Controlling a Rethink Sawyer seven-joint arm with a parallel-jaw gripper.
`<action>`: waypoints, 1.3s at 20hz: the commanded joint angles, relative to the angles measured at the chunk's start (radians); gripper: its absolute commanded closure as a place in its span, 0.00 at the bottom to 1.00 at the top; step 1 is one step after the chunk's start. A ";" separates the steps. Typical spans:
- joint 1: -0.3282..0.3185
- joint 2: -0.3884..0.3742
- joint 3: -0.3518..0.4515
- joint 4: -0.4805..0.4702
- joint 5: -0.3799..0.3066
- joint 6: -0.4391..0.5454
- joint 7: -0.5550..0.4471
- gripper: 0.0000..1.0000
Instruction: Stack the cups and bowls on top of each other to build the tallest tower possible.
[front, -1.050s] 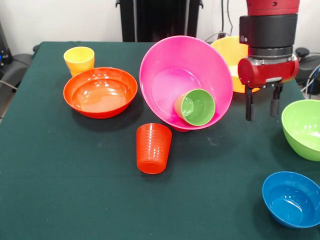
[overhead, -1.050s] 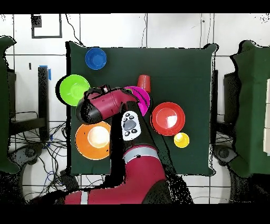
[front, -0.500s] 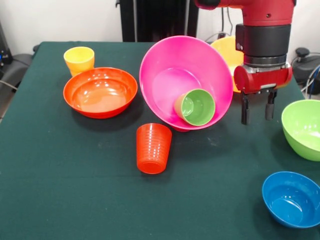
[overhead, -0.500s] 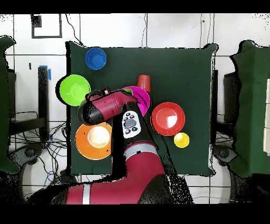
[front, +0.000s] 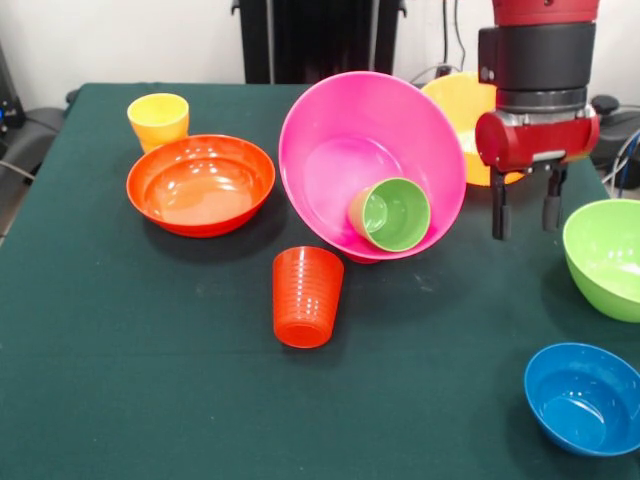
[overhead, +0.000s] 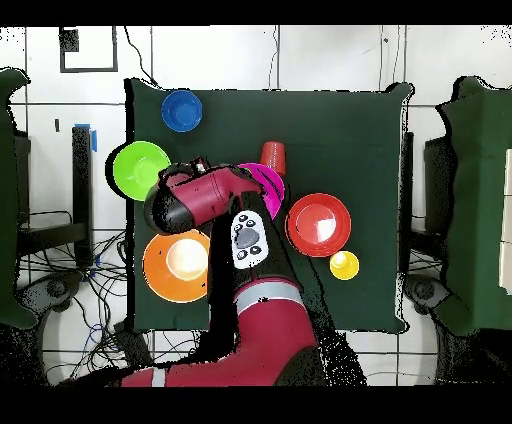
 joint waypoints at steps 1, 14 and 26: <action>-0.022 -0.040 0.073 -0.003 0.015 0.125 -0.002 0.00; -0.284 -0.306 0.249 0.176 0.116 0.343 -0.234 0.00; -0.667 -0.510 0.463 0.294 0.153 0.478 -0.437 0.00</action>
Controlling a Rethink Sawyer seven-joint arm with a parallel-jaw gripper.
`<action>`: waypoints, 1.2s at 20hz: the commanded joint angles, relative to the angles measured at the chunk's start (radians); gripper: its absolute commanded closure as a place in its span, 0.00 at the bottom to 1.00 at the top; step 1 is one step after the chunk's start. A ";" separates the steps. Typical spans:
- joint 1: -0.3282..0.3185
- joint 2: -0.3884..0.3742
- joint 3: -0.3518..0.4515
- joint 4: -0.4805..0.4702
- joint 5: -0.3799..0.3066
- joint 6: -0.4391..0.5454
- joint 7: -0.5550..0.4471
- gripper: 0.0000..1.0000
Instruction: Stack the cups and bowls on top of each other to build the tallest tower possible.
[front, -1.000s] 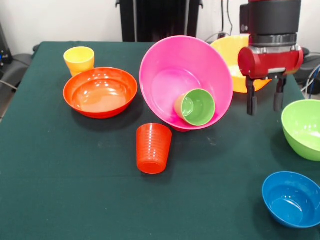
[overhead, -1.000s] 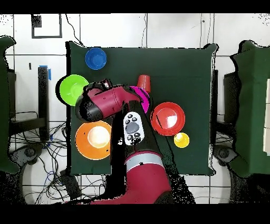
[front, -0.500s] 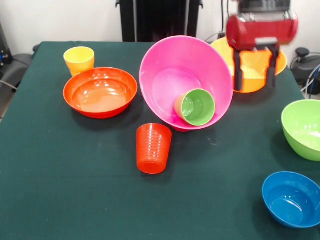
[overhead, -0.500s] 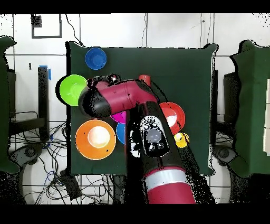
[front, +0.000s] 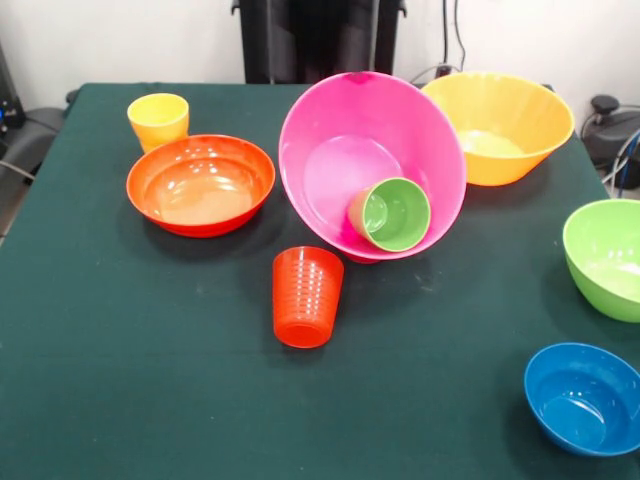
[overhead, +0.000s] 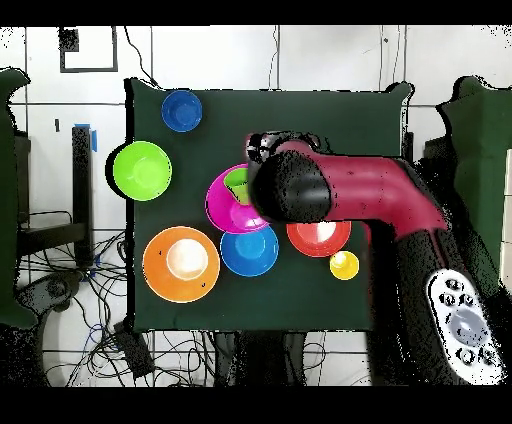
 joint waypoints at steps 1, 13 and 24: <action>-0.135 -0.110 0.170 0.138 -0.008 0.151 -0.386 0.00; -0.246 -0.127 0.348 0.297 -0.129 -0.088 -0.307 0.00; -0.217 -0.007 0.387 0.220 -0.207 0.002 -0.284 0.00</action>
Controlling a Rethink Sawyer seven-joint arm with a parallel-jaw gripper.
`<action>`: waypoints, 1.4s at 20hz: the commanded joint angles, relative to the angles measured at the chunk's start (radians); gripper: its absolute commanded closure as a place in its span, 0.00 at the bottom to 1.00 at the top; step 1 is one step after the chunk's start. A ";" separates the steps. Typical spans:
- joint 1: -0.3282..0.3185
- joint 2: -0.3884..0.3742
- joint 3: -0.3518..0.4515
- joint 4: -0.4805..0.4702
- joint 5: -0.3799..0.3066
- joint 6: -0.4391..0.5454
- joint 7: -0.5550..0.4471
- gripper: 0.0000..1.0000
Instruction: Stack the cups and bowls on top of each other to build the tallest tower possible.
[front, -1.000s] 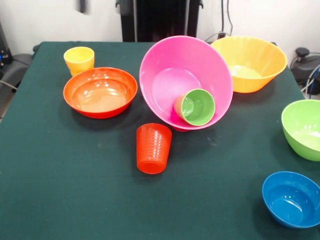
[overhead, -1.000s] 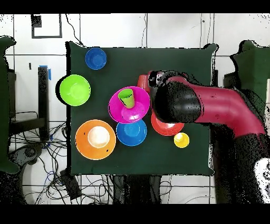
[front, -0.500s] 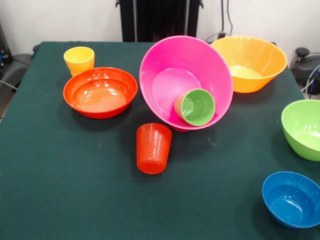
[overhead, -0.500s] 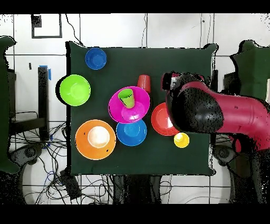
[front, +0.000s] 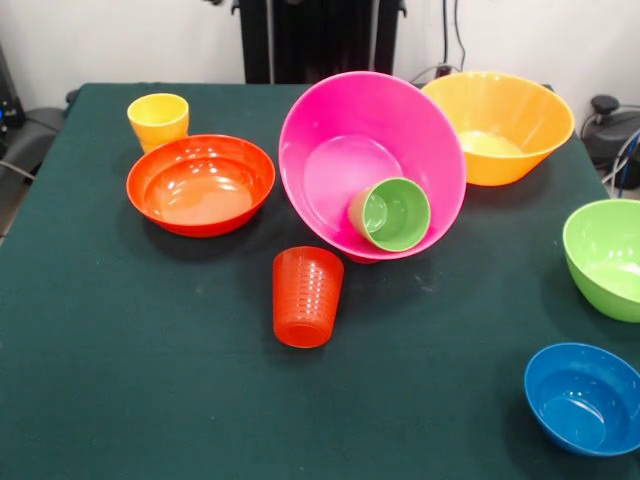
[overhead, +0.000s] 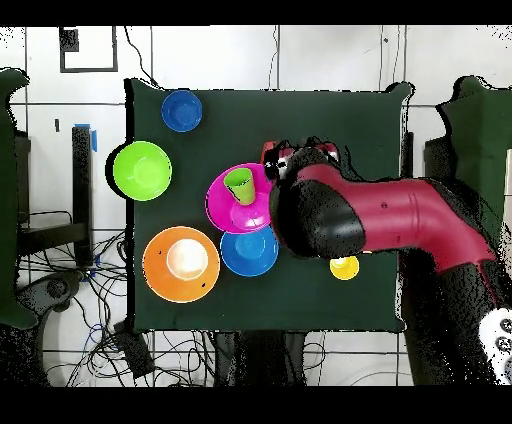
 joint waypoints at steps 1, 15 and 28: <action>0.019 0.110 0.101 0.052 -0.086 0.082 -0.230 0.00; 0.199 0.084 0.011 -0.053 -0.033 0.147 -0.034 0.00; 0.245 0.147 -0.022 -0.111 -0.045 0.162 -0.048 0.00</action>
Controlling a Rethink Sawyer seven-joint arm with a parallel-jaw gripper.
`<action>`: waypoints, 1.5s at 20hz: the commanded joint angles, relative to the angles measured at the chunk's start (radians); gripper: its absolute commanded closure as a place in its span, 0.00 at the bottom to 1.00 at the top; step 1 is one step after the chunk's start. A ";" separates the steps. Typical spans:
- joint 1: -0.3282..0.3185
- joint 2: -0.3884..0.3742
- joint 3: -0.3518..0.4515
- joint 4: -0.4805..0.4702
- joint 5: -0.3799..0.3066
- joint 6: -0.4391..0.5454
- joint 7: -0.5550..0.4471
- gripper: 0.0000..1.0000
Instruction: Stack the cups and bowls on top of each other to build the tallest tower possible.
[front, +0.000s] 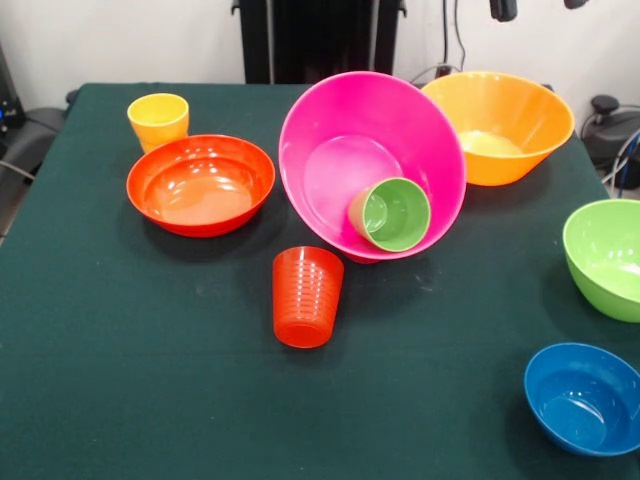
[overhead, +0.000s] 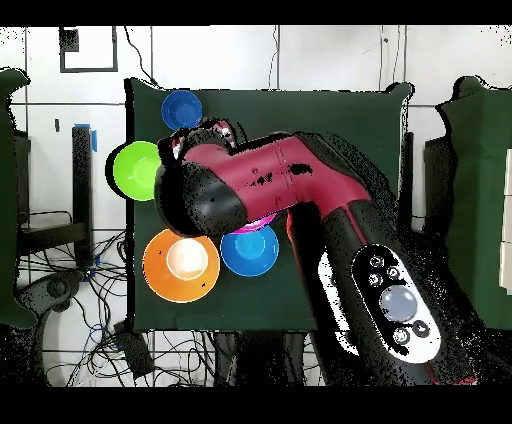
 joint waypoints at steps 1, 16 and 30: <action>0.018 0.087 -0.056 -0.018 -0.025 0.138 -0.052 0.00; -0.025 0.106 -0.036 0.024 -0.026 0.053 -0.044 0.00; -0.093 0.117 0.017 0.057 -0.004 0.054 -0.071 0.00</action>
